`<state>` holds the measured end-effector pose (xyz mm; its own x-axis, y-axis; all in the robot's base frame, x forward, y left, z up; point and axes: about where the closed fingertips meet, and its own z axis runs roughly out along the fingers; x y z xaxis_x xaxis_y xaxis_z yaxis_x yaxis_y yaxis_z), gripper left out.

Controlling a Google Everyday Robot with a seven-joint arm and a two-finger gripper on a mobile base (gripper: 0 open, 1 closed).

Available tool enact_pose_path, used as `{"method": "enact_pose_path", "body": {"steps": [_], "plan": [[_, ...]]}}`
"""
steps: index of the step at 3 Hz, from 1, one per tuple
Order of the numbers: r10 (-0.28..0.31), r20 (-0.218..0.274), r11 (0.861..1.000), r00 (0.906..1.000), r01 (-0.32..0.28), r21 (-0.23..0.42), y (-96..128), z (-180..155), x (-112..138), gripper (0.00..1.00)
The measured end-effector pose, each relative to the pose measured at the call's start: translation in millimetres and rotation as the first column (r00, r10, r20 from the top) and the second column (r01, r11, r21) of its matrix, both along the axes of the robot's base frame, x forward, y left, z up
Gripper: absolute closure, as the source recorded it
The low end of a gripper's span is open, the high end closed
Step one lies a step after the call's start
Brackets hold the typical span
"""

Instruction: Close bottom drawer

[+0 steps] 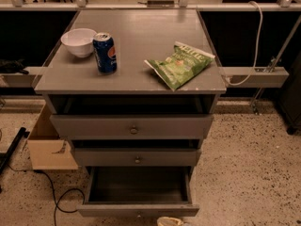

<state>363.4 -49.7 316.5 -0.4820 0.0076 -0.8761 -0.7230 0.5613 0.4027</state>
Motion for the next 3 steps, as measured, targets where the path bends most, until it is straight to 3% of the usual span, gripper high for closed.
{"method": "enact_pose_path", "body": {"steps": [1, 3], "plan": [[-0.018, 0.034, 0.999, 0.9993, 0.019, -0.026, -4.0, -1.7, 3.0, 1.00], [-0.154, 0.078, 0.984, 0.9849, 0.160, -0.073, -21.4, -11.0, 8.6, 1.00]]}}
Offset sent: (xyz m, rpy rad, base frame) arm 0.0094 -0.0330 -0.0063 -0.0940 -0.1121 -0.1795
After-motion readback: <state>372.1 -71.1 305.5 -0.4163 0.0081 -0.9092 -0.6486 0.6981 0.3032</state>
